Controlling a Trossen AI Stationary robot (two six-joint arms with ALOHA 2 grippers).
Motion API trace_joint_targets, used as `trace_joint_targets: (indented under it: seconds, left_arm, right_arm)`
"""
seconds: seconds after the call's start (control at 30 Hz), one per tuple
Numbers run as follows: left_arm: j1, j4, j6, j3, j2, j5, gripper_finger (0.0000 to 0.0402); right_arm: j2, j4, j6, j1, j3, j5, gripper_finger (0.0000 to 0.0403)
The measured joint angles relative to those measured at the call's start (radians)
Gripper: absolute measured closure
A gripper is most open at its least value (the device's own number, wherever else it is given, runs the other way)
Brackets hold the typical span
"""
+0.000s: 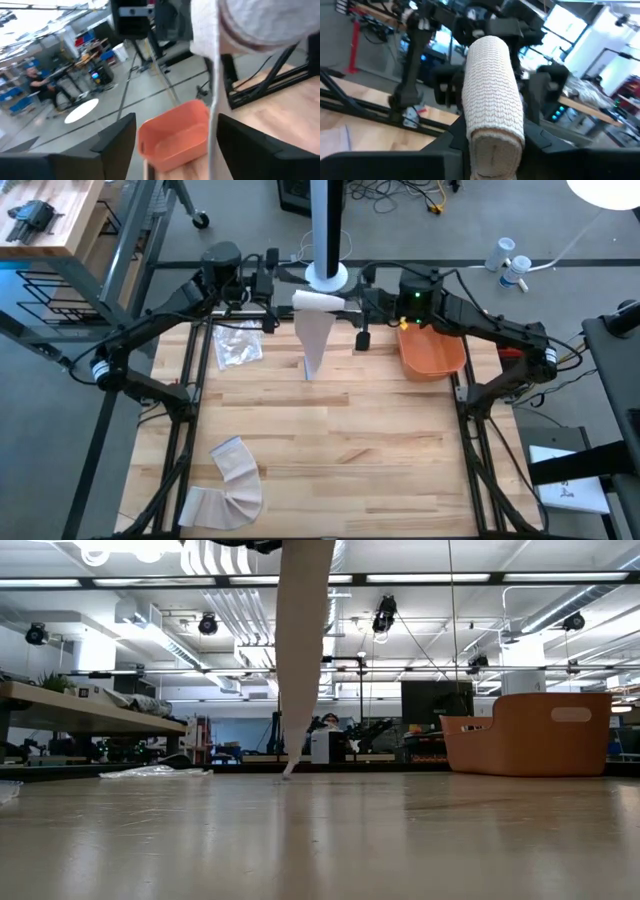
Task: Roll bandage
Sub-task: Roll the center brown bandage
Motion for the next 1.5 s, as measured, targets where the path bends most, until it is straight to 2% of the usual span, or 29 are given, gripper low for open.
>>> trace_joint_targets:
  seconds: [0.1,0.2,0.3,0.4,0.43,0.7,1.03,1.2,1.37,1.5]
  left_arm:
    - [-0.006,0.03,-0.018,0.0,0.029,0.02,0.0155]
    - [-0.014,0.028,-0.02,0.0,0.052,0.034,0.0196]
    - [-0.018,0.02,-0.021,0.0,0.06,0.057,0.027]
    - [-0.017,0.005,-0.022,0.0,0.06,0.096,0.0369]
    - [-0.017,-0.005,-0.022,0.0,0.06,0.104,0.0384]
    - [-0.024,-0.092,-0.016,-0.001,0.068,0.122,0.0399]
    - [-0.032,-0.071,-0.018,-0.063,0.068,0.118,0.0401]
    - [-0.032,-0.03,-0.021,-0.071,0.068,0.099,0.0401]
    - [-0.032,-0.018,-0.008,-0.061,0.065,0.092,0.0386]
    - [-0.031,-0.013,0.025,-0.052,0.063,0.083,0.0354]
  right_arm:
    - [0.0,0.01,0.02,-0.001,0.0,-0.018,0.0314]
    - [-0.001,0.014,0.034,-0.001,0.0,-0.018,0.032]
    - [-0.001,0.012,0.033,-0.002,0.0,-0.007,0.0318]
    - [-0.006,0.013,0.001,-0.001,0.0,0.039,0.0316]
    - [-0.008,0.013,-0.013,-0.002,0.0,0.055,0.0317]
    - [-0.019,0.044,-0.096,-0.017,0.0,0.137,0.0317]
    - [-0.04,0.029,-0.096,-0.048,0.013,0.132,0.0317]
    - [-0.031,0.002,-0.062,-0.048,0.014,0.081,0.0316]
    - [-0.01,-0.014,-0.053,-0.048,0.013,0.084,0.0317]
    - [-0.009,-0.036,-0.045,-0.048,0.013,0.082,0.0316]
